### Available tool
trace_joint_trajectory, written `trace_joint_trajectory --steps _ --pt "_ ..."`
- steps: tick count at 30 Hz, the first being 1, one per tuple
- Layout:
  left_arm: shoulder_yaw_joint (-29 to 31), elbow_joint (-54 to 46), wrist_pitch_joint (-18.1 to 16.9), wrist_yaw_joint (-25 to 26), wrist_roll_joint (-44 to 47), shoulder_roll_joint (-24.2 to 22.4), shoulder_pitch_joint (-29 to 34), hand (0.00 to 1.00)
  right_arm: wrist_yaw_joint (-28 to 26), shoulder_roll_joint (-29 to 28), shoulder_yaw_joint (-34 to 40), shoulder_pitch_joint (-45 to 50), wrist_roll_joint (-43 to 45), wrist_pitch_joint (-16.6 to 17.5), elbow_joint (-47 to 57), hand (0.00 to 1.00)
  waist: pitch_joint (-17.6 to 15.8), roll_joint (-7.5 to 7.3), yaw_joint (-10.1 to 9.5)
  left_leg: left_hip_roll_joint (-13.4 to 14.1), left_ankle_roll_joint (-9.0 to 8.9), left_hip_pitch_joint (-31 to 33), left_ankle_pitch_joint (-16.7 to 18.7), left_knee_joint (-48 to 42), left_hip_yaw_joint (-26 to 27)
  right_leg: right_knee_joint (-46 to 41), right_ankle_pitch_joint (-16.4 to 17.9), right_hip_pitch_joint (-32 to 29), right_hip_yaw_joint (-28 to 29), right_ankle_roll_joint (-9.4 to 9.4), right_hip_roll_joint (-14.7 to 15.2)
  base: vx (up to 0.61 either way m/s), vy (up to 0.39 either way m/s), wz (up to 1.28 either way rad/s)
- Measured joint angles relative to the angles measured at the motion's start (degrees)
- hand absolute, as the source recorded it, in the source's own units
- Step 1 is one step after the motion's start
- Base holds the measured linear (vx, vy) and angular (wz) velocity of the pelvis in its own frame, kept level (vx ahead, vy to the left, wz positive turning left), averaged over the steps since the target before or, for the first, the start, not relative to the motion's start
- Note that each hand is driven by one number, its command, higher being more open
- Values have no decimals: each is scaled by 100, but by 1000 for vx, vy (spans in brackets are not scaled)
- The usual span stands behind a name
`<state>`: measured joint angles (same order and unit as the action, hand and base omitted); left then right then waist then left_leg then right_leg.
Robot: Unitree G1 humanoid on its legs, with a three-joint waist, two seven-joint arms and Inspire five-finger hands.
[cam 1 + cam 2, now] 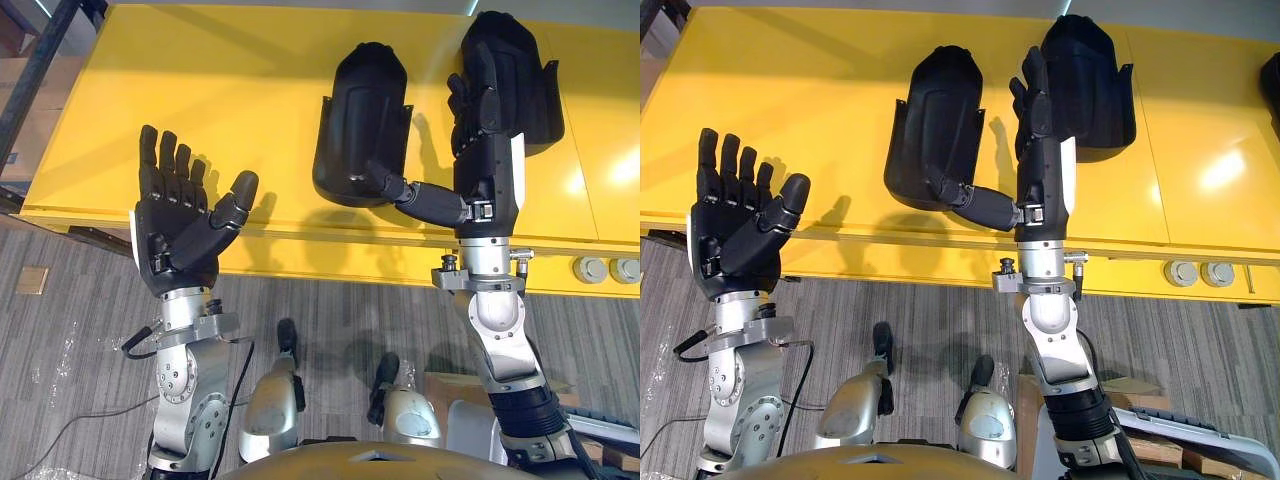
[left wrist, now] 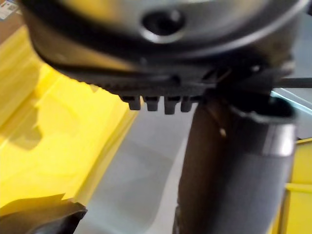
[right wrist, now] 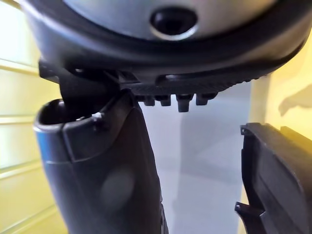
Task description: Walk over and take three plastic housings, then place them on the shelf
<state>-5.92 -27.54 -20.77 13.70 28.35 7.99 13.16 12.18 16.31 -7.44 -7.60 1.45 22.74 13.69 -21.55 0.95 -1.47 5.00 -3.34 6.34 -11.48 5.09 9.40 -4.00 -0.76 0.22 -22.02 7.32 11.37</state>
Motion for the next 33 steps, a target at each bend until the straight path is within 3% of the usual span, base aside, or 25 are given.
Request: trace_joint_trajectory --steps 10,14,15,22,33 --pt "-27 4 93 -108 -216 108 -20 100 42 257 15 -308 -163 -528 -299 100 2 3 -3 -5 -10 23 7 3 -15 6 1 -4 -8 -5 2 -28 1 0" --pt "-28 14 98 -122 -217 154 -22 100 201 283 22 -440 -342 -531 -383 100 6 3 3 -8 4 30 -4 2 -16 10 -21 -7 -10 29 4 0 0 0" --pt "2 14 97 -260 -217 155 46 100 106 312 847 -44 -325 -375 288 100 179 15 20 -27 -10 -68 46 3 77 113 -79 98 36 67 29 0 0 0" --pt "4 24 97 -260 -218 155 94 100 59 312 849 110 -322 -368 289 100 212 -12 20 -30 -4 -78 42 2 82 112 -80 103 42 67 29 0 0 0" --pt "63 554 87 -5 -193 144 320 100 -770 309 743 980 -300 -326 306 100 268 -52 78 91 20 -84 108 1 188 104 20 50 206 1 -105 0 -10 -4"
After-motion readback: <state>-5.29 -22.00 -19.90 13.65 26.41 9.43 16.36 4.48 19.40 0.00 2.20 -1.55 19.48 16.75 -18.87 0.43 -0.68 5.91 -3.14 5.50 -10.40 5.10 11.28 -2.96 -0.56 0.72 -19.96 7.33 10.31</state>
